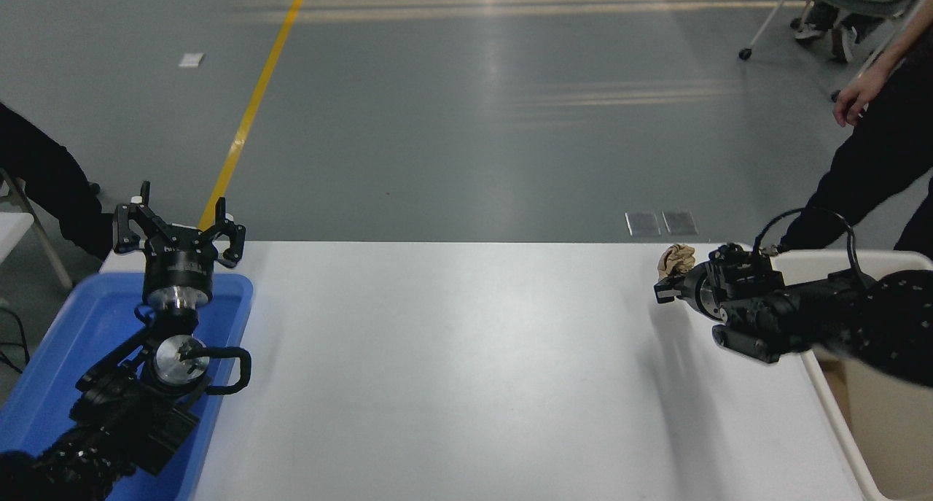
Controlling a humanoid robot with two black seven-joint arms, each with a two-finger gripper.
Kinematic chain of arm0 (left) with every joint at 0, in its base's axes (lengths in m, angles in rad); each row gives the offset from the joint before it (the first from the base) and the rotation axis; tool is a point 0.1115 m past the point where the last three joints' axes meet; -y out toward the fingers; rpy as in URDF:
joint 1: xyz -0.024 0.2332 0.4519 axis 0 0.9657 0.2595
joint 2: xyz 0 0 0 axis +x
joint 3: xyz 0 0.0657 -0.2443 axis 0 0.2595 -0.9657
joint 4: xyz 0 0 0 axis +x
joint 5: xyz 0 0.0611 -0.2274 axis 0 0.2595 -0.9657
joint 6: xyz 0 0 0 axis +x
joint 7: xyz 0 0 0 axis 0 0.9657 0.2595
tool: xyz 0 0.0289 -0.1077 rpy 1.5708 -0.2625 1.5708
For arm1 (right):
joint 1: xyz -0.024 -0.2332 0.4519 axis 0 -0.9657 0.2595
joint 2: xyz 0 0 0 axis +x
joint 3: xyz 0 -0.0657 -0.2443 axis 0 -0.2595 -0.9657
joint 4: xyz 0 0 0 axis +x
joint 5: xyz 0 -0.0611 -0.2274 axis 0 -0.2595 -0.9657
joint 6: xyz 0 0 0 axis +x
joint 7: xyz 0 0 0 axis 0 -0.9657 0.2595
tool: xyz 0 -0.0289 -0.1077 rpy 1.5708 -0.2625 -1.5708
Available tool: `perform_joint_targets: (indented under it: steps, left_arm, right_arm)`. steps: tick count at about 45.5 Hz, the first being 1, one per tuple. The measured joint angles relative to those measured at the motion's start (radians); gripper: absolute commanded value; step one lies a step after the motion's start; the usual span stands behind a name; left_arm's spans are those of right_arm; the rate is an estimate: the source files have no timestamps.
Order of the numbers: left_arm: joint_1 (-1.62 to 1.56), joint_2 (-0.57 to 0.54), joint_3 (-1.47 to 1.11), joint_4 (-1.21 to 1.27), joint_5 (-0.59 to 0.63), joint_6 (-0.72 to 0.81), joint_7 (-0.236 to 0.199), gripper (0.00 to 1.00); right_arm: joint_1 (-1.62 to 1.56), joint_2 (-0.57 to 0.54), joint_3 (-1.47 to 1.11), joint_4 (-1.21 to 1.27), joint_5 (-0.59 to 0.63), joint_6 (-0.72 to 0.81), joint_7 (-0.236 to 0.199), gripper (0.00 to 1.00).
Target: Pick up paper ball place in dustbin
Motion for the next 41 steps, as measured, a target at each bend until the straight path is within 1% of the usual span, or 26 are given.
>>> perform_joint_targets:
  steps: [9,21,32,41]
  left_arm:
    - [0.001,0.0,0.0,0.0,0.0,0.0,0.001,0.99]
    - [0.001,0.001,0.0,-0.001,0.001,0.0,0.001,0.99]
    - [0.001,0.001,0.0,0.0,0.001,0.0,0.001,0.99]
    - [0.001,0.001,0.0,0.0,0.001,0.0,0.001,0.99]
  right_arm:
    - [0.332,-0.078,-0.152,0.28,0.003,0.003,0.004,0.0]
    - [0.673,-0.112,-0.279,0.524,0.011,0.041,0.009,0.0]
    - [0.843,-0.124,-0.316,0.625,0.015,0.1,0.01,0.0]
    - [0.903,-0.137,-0.329,0.654,0.03,0.138,0.011,0.0]
